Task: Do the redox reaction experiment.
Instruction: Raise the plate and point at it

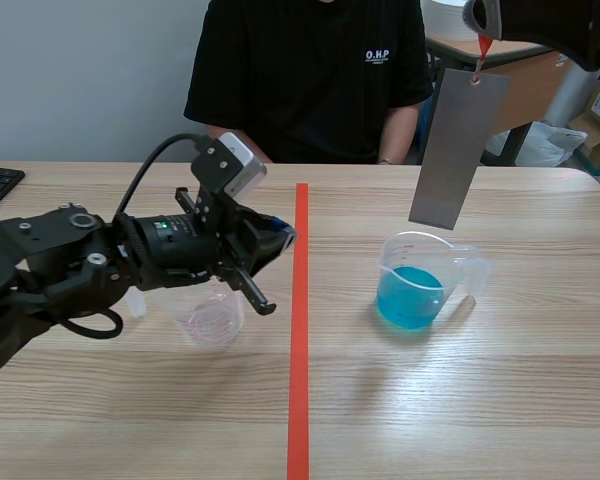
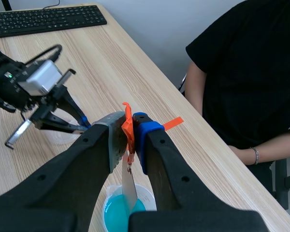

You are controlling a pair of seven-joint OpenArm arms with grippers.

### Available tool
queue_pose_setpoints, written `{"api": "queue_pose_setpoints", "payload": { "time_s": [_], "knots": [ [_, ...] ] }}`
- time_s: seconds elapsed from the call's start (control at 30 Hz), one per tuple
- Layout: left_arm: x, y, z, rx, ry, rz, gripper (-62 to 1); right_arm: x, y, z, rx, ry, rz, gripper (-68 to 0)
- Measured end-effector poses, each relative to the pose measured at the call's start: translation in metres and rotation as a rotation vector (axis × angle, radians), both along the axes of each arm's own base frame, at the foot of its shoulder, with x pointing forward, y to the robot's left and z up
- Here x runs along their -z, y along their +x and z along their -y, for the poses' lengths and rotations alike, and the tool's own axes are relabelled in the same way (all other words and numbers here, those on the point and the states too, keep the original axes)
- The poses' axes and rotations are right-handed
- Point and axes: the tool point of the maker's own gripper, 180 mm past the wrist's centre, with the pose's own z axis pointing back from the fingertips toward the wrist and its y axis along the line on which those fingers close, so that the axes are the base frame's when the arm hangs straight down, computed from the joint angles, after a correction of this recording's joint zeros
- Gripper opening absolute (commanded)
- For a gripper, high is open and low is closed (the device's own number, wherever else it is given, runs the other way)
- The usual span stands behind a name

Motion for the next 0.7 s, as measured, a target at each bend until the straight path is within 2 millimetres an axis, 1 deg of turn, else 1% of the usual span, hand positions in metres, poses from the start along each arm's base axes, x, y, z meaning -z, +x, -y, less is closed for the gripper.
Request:
{"api": "queue_pose_setpoints", "payload": {
  "time_s": [0.13,0.23,0.33,0.47,0.63,0.7],
  "knots": [
    [0.008,-0.001,0.025,0.028,-0.010,-0.018,-57.5,0.000,0.000,0.000,0.000,0.000,0.000,-66.0],
    [0.008,-0.003,0.041,0.043,-0.048,-0.022,-57.5,0.000,0.000,0.000,0.000,0.000,0.000,-66.0],
    [0.009,-0.002,0.049,0.046,-0.055,-0.029,-57.5,0.000,0.000,0.000,0.000,0.000,0.000,-66.0],
    [0.008,0.001,0.053,0.043,-0.060,-0.030,-57.5,0.000,0.000,0.000,0.000,0.000,0.000,-66.0],
    [-0.004,0.002,0.067,0.060,-0.104,-0.010,-57.5,0.000,0.000,0.000,0.000,0.000,0.000,-66.0],
    [-0.006,-0.001,0.072,0.081,-0.115,-0.016,-57.5,0.000,0.000,0.000,0.000,0.000,0.000,-66.0]
  ]
}}
